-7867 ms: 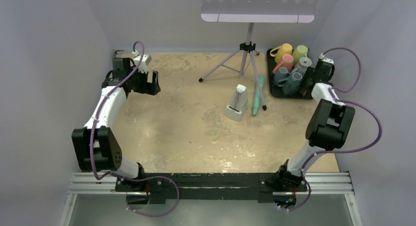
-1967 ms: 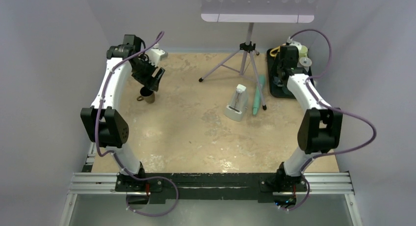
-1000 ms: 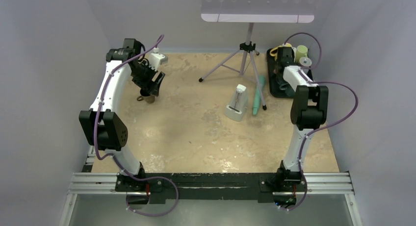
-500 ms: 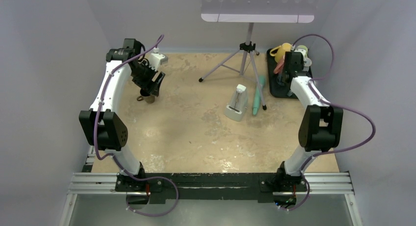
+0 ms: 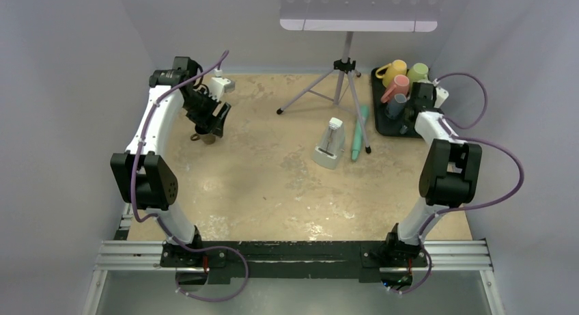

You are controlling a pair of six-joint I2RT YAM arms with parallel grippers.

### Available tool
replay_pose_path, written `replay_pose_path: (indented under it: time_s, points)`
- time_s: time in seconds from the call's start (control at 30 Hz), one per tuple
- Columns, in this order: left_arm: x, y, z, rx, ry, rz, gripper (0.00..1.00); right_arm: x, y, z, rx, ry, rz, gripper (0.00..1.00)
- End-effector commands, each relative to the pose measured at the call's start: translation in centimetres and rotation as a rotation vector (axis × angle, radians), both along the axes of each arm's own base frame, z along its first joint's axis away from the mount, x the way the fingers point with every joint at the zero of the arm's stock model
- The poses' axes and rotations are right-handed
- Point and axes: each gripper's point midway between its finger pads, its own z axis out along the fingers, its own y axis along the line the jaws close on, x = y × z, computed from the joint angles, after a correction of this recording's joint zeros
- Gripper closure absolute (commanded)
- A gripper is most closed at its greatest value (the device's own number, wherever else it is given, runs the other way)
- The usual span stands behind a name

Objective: Turn the mug right side up

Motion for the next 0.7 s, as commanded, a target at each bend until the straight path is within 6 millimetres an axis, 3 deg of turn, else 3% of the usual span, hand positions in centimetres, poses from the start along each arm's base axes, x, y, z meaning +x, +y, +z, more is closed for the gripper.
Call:
replay_pose_path:
  time_s: [0.0,0.23,0.33,0.43,0.47,0.5,0.67]
  points:
    - [-0.4,-0.4,1.3,-0.036,-0.034,-0.008,0.24,2.2,-0.2,-0.4,0.073,-0.061,-0.061,0.38]
    - [-0.5,-0.5,1.5,-0.037,-0.038,-0.01,0.24,3.0,-1.0,-1.8,0.077,-0.052,-0.124,0.47]
    - [-0.5,-0.5,1.5,-0.037,-0.036,-0.011,0.24,3.1,-1.3,-2.4,0.078,-0.038,-0.136,0.6]
    - [-0.8,-0.4,1.5,-0.035,-0.03,-0.011,0.24,2.9,-1.7,-2.4,0.072,-0.036,-0.13,0.86]
    - [-0.9,-0.5,1.6,-0.041,-0.03,-0.016,0.24,2.9,-1.7,-2.0,0.067,-0.043,-0.119,0.96]
    - [-1.1,-0.7,1.8,-0.054,-0.03,-0.023,0.24,2.8,-1.8,-1.7,0.059,-0.048,-0.112,1.0]
    - [-1.9,-2.5,3.3,-0.159,-0.02,-0.061,0.23,2.0,-1.8,1.9,0.02,-0.114,-0.059,1.0]
